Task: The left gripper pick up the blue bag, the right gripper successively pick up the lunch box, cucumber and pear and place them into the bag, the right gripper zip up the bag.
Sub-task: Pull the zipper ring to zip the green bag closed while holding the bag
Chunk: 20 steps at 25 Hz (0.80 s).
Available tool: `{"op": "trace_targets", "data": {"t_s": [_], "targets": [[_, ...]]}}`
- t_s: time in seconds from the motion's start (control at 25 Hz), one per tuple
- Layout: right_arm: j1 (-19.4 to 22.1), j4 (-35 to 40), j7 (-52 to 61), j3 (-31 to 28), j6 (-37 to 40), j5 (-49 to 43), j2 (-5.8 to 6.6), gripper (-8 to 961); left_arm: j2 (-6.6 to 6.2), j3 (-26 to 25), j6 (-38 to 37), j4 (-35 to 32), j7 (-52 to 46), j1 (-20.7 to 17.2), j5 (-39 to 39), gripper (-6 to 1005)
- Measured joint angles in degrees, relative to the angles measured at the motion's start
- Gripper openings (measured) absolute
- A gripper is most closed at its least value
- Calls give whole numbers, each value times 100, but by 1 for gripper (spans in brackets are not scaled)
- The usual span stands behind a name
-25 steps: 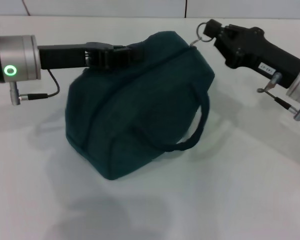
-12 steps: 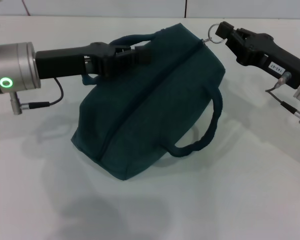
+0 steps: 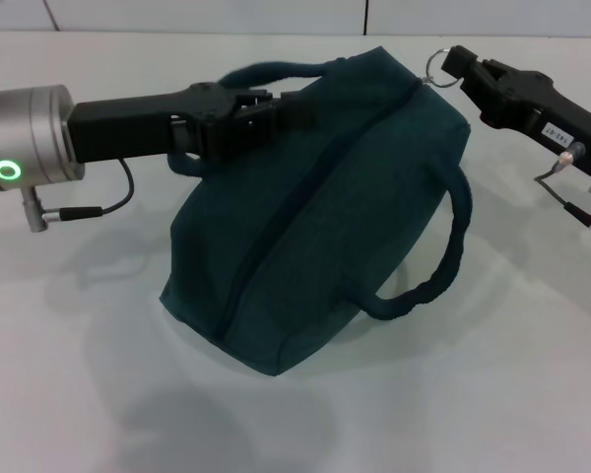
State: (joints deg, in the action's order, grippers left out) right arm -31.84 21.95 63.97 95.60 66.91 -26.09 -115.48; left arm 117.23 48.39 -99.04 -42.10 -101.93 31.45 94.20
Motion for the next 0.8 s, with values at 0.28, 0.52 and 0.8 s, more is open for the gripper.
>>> {"op": "trace_targets", "data": {"t_s": [0.28, 0.52, 0.8], "targets": [[-17, -78, 4, -7, -42, -20, 0, 7, 2, -2, -244, -1, 221, 2, -278, 84], [-18, -86, 7, -7, -46, -25, 0, 18, 16, 0, -356, -1, 268, 38, -364, 88], [-30, -56, -35, -8, 238, -33, 1, 56, 38, -12, -189, -1, 300, 60, -372, 93]]}}
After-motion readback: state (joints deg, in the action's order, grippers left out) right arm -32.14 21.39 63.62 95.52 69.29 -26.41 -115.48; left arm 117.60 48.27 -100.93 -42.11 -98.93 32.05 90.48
